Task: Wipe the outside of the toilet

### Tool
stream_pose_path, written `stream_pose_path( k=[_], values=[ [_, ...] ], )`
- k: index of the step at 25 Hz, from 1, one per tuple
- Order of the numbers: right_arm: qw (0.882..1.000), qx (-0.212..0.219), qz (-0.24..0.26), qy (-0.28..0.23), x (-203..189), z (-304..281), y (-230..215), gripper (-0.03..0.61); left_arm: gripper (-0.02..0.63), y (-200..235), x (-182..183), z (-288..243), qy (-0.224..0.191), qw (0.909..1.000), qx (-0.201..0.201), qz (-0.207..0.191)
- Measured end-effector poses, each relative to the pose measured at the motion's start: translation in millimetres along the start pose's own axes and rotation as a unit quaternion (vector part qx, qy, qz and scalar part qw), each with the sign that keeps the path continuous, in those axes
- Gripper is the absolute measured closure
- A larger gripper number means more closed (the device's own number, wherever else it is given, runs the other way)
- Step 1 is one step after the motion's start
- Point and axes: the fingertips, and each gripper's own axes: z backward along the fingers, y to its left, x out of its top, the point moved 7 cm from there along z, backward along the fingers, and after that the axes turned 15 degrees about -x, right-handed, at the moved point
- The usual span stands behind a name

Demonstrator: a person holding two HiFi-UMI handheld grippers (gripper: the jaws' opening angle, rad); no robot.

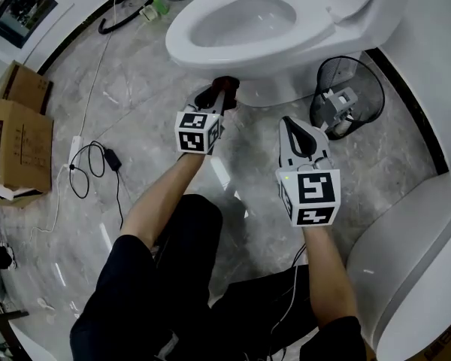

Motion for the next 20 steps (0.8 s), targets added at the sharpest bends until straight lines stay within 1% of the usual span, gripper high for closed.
stream_pose_path(
  k=[7, 10, 13, 17, 20],
  values=[
    [1.0, 0.002, 0.0, -0.003, 1, -10, 5, 0.574, 0.554, 50, -7, 41, -0.004, 0.9983, 0.056, 0.014],
    [1.0, 0.002, 0.001, 0.001, 0, -17, 13, 0.574, 0.554, 66, -10, 60, -0.011, 0.9974, 0.068, 0.018],
    [1.0, 0.002, 0.002, 0.003, 0, -27, 23, 0.574, 0.554, 80, -12, 77, -0.017, 0.9973, 0.07, 0.014],
    [1.0, 0.001, 0.004, 0.009, -2, -41, 36, 0.574, 0.554, 93, -8, 92, -0.021, 0.998, 0.055, -0.023],
    [1.0, -0.008, -0.013, 0.018, -3, -53, 46, 0.574, 0.554, 105, -2, 99, -0.03, 0.9981, 0.036, -0.04]
  ],
)
